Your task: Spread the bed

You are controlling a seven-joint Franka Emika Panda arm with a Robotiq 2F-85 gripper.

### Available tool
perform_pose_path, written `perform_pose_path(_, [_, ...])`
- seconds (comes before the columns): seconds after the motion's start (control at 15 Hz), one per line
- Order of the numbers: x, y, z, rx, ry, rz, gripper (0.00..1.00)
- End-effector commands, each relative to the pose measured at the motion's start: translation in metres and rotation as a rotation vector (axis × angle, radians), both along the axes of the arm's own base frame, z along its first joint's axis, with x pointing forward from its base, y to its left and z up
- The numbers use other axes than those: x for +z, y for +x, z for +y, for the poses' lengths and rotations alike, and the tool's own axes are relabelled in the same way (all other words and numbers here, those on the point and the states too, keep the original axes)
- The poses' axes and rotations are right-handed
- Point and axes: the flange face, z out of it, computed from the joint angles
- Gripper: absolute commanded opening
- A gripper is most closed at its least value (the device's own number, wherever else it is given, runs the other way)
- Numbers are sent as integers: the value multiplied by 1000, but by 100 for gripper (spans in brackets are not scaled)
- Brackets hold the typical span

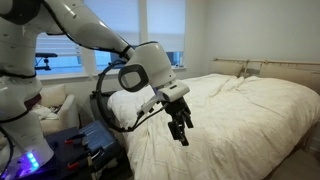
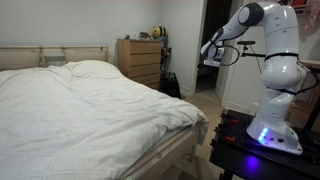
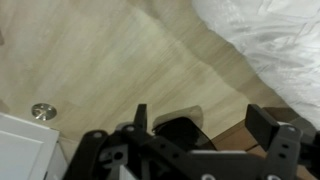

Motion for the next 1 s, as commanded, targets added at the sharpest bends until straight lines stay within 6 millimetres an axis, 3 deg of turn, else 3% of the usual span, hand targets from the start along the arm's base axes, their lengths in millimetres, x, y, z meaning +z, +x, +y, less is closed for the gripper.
perform_pose_path(0.0, [14,-2,9,148,87,-62,100])
perform_pose_path(0.33, [6,-9,0,276,212,-33,100])
perform_pose_path(0.93, [2,-9,0,255,201,-20,100])
